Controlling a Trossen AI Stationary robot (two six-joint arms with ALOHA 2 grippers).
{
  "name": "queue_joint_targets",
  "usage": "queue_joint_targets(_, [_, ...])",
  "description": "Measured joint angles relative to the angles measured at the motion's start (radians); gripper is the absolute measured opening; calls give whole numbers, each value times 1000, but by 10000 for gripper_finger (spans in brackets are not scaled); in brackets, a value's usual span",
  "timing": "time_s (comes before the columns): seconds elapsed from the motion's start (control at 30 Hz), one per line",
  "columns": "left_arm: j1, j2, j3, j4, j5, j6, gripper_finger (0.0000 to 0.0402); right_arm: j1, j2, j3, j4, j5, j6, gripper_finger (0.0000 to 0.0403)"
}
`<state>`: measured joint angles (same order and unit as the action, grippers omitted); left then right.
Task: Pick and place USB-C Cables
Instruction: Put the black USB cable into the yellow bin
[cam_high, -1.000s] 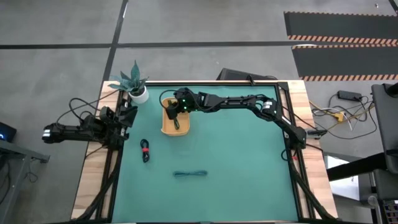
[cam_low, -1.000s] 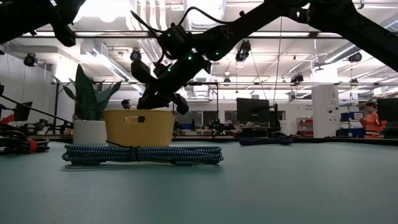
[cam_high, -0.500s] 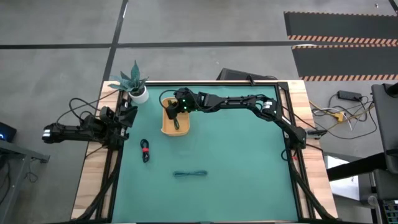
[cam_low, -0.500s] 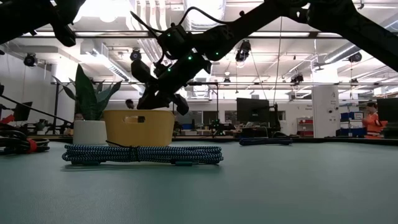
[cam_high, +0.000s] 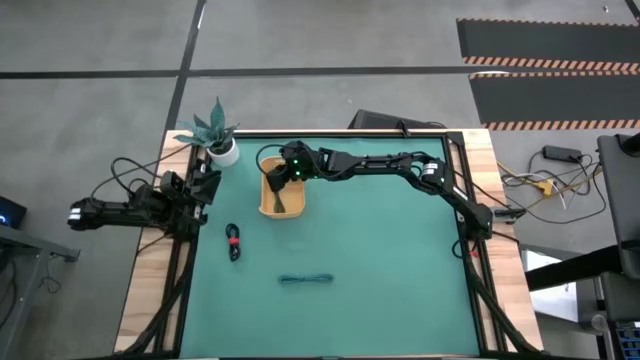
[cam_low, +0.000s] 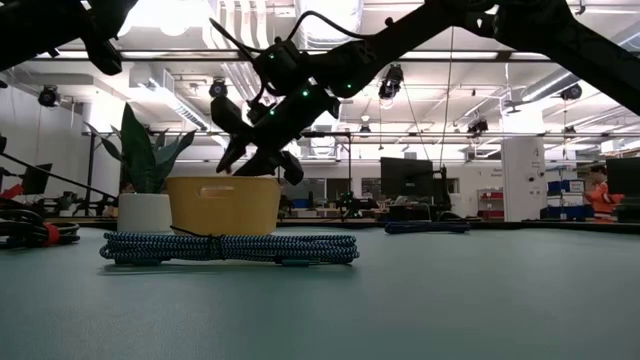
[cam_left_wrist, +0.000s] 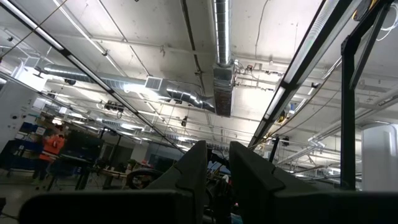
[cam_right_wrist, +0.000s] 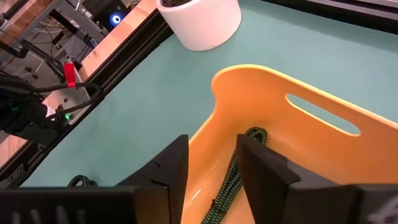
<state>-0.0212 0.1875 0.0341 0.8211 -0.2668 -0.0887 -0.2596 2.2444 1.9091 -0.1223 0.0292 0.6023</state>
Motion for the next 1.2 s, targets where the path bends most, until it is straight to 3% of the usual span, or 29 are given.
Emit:
queue_joint_targets(0.53, [0,0,0,0,0,0,54,0,-21,0,-11,-11,-19,129])
queue_joint_targets(0.77, [0,0,0,-1,0,-1,54,8,-109,0,-170,-5,-114,124])
queue_joint_targets(0.9, [0,0,0,-3,0,-3,54,40,-163,-2,-258,6,-185,116])
queue_joint_targets(1.03, [0,12,0,-9,0,-5,54,97,-210,-20,-311,93,-267,106])
queue_joint_targets(1.2, [0,39,0,-10,-5,-8,54,174,-294,-113,-294,104,-329,95])
